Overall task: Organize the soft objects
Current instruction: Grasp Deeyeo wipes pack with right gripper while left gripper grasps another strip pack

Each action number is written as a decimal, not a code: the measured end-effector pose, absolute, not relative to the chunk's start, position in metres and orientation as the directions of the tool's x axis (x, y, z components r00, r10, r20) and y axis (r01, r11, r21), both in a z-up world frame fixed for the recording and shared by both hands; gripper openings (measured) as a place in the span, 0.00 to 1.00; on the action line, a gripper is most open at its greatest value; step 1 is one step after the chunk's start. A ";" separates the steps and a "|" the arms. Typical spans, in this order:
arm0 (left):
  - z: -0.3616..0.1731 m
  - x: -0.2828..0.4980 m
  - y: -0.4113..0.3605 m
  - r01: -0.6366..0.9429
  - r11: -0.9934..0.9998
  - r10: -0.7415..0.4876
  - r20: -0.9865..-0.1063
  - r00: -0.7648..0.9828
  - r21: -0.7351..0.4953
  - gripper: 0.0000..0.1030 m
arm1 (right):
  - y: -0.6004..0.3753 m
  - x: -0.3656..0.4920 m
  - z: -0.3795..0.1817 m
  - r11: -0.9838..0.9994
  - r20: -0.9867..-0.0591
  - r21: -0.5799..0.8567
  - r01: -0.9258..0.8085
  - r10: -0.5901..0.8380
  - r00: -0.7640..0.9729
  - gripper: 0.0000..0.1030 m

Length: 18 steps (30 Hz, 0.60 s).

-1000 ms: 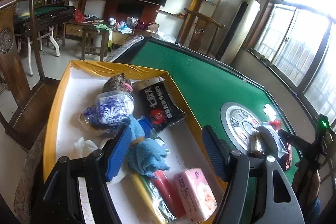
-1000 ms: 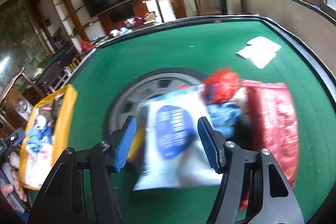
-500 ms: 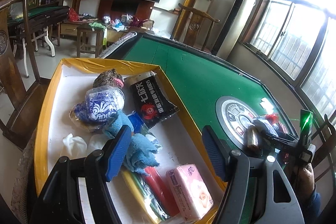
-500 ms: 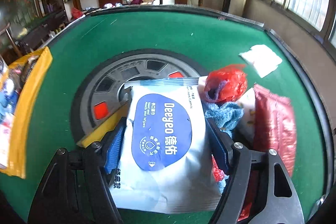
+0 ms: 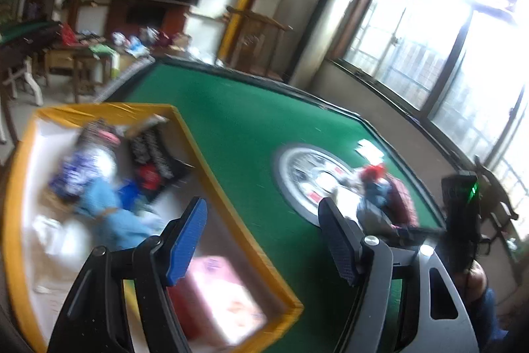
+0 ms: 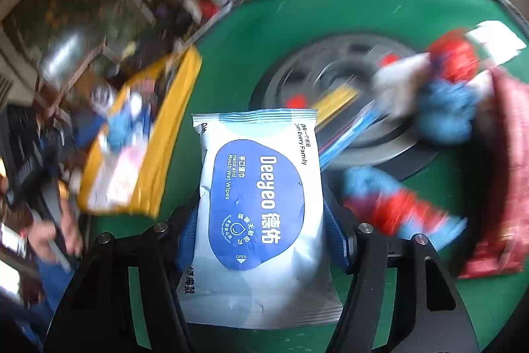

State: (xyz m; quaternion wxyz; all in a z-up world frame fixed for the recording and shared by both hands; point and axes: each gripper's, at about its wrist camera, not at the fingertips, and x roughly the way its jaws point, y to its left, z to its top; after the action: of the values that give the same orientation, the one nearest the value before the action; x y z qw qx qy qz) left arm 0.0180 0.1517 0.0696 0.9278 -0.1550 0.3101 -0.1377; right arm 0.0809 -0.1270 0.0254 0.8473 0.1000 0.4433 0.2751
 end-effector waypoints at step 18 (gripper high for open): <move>0.026 0.134 -0.038 0.346 0.917 -0.341 -0.842 0.419 -0.199 0.79 | -0.237 0.059 0.066 0.760 -0.469 0.636 -0.136 0.521 0.713 0.63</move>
State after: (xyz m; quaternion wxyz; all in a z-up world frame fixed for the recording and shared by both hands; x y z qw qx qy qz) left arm 0.1339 -0.0384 0.0260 0.8422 0.0029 0.4990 -0.2040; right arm 0.0592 -0.2366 0.0656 0.8783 0.2918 0.3293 0.1871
